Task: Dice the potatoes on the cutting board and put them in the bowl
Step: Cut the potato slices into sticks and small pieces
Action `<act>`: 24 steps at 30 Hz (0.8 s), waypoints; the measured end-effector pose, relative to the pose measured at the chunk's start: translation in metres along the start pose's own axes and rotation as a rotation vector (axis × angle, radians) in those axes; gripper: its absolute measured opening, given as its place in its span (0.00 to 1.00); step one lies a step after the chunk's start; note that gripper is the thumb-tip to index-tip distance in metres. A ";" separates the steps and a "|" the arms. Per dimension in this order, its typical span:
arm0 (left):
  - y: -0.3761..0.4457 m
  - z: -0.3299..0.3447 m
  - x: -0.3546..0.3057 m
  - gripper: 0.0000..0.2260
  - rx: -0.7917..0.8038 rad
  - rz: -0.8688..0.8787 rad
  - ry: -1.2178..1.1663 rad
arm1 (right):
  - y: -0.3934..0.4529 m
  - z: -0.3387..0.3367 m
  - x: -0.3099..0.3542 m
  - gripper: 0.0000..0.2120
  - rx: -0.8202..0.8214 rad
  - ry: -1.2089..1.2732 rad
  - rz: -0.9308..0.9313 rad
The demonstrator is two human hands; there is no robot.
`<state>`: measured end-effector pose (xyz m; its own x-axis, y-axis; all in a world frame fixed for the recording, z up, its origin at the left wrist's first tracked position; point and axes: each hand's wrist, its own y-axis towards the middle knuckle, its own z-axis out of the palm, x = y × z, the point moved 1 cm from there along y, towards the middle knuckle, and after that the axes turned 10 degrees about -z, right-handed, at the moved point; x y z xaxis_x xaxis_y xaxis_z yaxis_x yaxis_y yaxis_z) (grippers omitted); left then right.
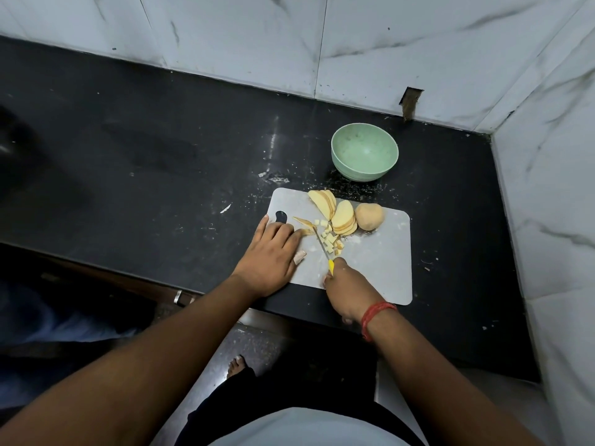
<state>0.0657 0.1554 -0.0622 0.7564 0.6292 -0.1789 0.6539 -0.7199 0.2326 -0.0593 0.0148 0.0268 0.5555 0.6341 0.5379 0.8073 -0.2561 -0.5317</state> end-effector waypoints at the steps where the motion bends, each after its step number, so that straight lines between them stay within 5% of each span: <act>1: 0.000 0.000 0.000 0.23 -0.002 -0.003 -0.004 | 0.001 0.000 0.000 0.11 0.010 0.009 0.001; 10: 0.000 0.000 0.001 0.22 -0.006 -0.007 -0.024 | 0.016 0.000 0.008 0.14 0.158 -0.059 0.040; 14: 0.002 0.000 0.000 0.21 -0.007 -0.018 -0.011 | 0.025 0.002 0.003 0.04 0.091 -0.067 -0.048; 24: 0.001 -0.002 -0.002 0.20 -0.017 -0.005 0.009 | 0.016 0.004 -0.013 0.05 0.131 -0.121 -0.060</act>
<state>0.0652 0.1537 -0.0598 0.7529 0.6354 -0.1716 0.6572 -0.7117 0.2480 -0.0549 0.0050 0.0090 0.4729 0.7303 0.4930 0.8009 -0.1230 -0.5861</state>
